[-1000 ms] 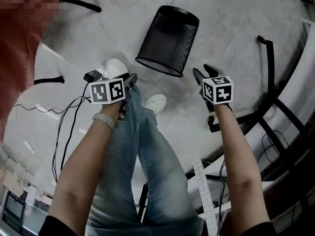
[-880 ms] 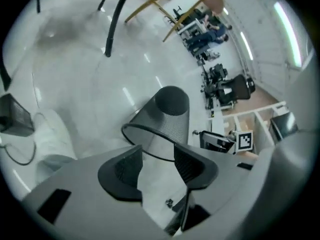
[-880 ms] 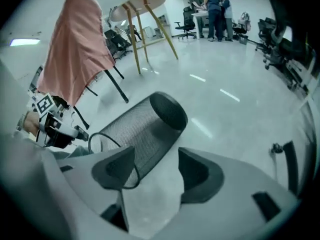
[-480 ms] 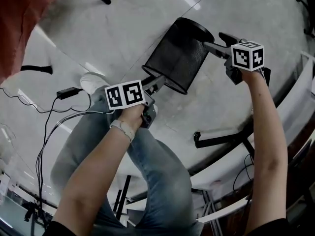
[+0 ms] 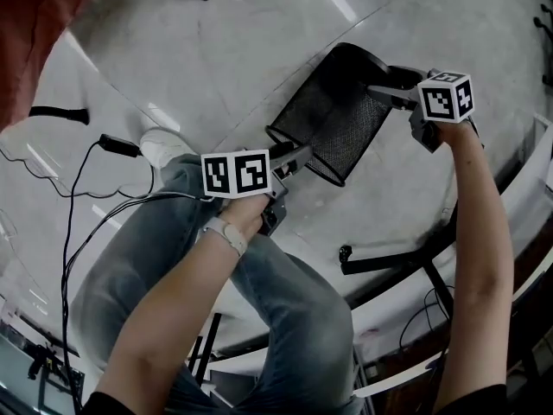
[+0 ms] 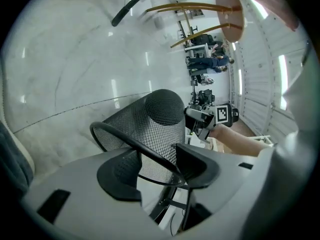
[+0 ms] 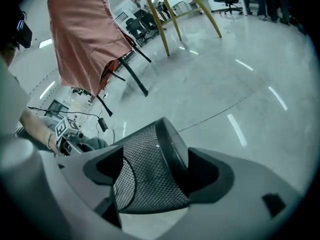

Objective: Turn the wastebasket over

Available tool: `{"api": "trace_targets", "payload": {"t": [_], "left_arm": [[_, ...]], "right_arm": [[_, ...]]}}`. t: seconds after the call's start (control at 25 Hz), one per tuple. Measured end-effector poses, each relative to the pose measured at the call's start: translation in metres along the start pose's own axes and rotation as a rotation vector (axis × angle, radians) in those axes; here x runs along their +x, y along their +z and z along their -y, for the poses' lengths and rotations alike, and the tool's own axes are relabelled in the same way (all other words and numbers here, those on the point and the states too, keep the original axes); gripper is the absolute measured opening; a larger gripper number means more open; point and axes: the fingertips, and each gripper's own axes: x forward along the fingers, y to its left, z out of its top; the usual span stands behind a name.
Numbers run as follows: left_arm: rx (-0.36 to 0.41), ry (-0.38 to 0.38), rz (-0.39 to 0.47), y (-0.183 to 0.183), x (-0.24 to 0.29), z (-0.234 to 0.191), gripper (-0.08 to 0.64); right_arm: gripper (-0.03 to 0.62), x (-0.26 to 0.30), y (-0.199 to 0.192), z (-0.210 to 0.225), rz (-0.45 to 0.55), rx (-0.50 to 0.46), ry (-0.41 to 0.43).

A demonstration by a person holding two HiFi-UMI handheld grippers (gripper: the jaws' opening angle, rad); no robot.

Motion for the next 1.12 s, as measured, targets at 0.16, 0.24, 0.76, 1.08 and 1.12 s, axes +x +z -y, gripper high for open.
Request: {"api": "trace_targets", "payload": {"t": [0.16, 0.24, 0.76, 1.08, 1.12], "left_arm": [[0.015, 0.0, -0.005, 0.005, -0.002, -0.003, 0.218], [0.027, -0.007, -0.022, 0.005, -0.003, -0.003, 0.218], [0.263, -0.004, -0.145, 0.017, 0.004, 0.012, 0.219], [0.297, 0.006, -0.211, 0.004, 0.002, -0.013, 0.219], [0.295, 0.0, -0.219, 0.002, 0.001, -0.015, 0.221]], "right_arm": [[0.396, -0.004, -0.006, -0.003, -0.018, 0.011, -0.02], [0.393, -0.011, -0.014, -0.008, -0.015, 0.012, -0.031], [0.384, -0.102, 0.002, -0.057, 0.206, -0.009, -0.175], [0.332, -0.101, -0.005, -0.097, 0.173, -0.244, -0.377], [0.32, -0.099, -0.005, -0.1, 0.169, -0.272, -0.407]]}}
